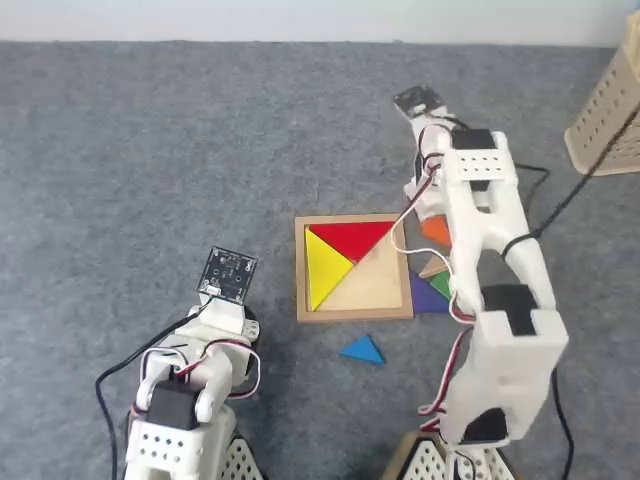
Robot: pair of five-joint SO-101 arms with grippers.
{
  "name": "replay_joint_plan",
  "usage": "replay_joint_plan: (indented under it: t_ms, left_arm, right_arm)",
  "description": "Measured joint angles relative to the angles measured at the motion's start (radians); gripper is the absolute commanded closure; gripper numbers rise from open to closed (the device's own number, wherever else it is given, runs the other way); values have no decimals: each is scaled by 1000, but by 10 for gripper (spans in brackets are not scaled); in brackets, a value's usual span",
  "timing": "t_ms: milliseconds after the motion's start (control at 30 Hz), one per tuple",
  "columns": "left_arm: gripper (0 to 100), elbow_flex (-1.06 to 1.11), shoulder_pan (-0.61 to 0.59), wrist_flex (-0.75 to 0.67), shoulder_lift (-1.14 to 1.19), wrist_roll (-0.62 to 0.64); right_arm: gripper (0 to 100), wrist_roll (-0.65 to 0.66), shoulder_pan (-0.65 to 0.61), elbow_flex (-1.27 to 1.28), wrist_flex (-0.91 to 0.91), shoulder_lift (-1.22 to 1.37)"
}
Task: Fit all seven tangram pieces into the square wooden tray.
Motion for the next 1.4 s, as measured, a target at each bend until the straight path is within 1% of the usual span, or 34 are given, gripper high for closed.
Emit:
replay_joint_plan:
  t_ms: [233,400,500,700,900,967,1100,1200,1300,1400]
  left_arm:
    - [988,0,0,0,0,0]
    - [988,0,0,0,0,0]
    - [988,0,0,0,0,0]
    - [988,0,0,0,0,0]
    - [988,0,0,0,0,0]
    - [988,0,0,0,0,0]
    - [988,0,0,0,0,0]
    - [988,0,0,0,0,0]
    - [988,0,0,0,0,0]
    - [988,0,0,0,0,0]
  right_arm:
    - [775,12,-78,152,-138,2]
    - [775,14,-64,150,-178,63]
    - [777,18,-44,106,-183,123]
    - [786,17,-17,21,-155,192]
    - [965,20,8,8,-153,192]
    - [992,20,21,3,-155,192]
    - [990,17,28,-5,-146,192]
    - [978,-23,28,-34,-78,195]
    - [906,-55,28,-58,2,195]
    - [835,-57,26,-61,43,195]
